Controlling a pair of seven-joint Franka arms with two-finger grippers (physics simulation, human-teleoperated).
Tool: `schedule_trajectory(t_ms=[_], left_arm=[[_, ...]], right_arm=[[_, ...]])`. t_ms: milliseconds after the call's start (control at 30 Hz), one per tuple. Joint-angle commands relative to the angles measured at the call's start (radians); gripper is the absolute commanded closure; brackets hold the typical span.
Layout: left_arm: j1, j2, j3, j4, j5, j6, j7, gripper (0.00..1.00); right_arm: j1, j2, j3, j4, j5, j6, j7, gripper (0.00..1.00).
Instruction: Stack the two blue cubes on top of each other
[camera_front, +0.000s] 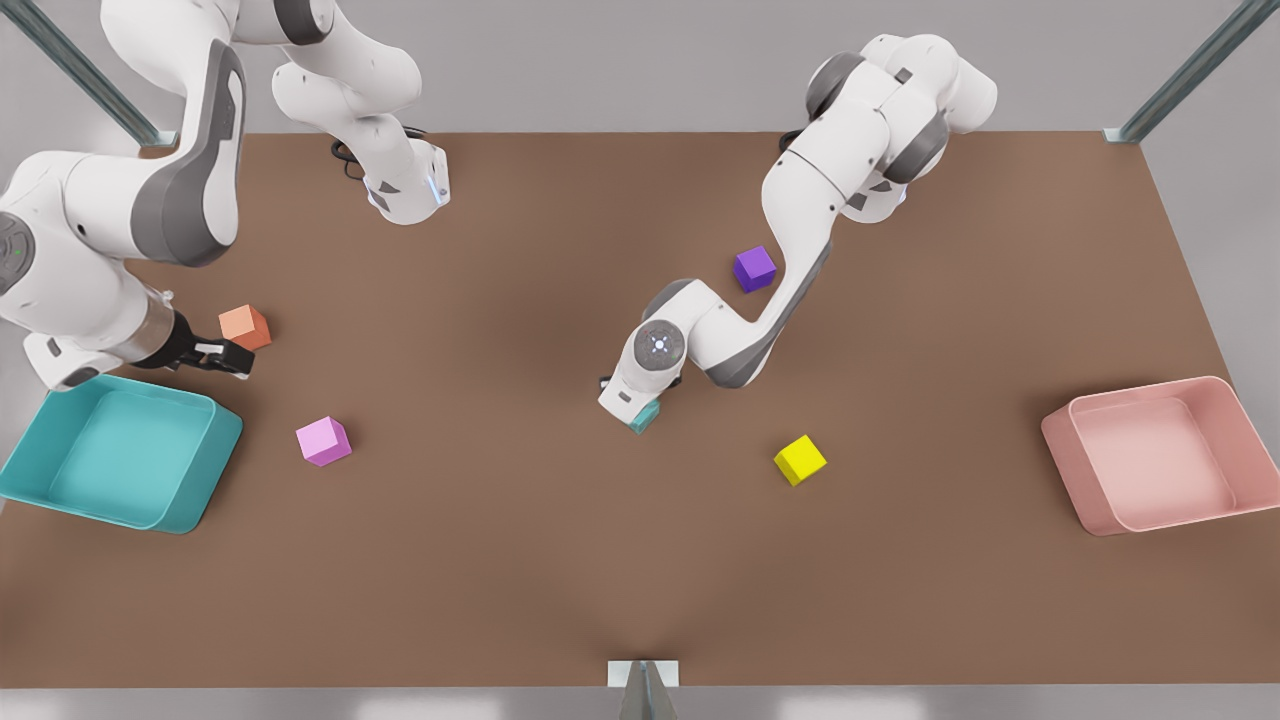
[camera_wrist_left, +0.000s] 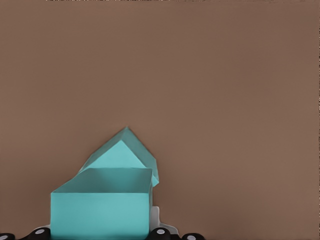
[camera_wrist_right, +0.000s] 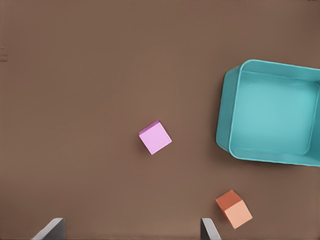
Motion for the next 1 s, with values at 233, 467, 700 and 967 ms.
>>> schedule_trajectory(t_ms=[233,467,700,967], left_arm=[[0.005,0.007,0.000,-0.002,-0.003,0.034,-0.011,0.00],[0.041,0.002,0.000,-0.002,-0.003,0.031,0.020,0.00],[0.038,0.001,-0.002,0.000,-0.006,0.031,0.017,0.00],[0.071,-0.064,0.000,0.202,-0.003,-0.384,0.017,0.00]], right_arm=[[0.001,0.006,-0.001,0.001,0.000,-0.002,-0.144,0.00],[0.000,0.007,-0.001,-0.001,0.000,-0.002,-0.144,0.00],[0.001,0.011,-0.001,-0.001,0.000,-0.008,-0.144,0.00],[0.000,0.012,-0.001,-0.001,0.000,-0.014,-0.144,0.00]])
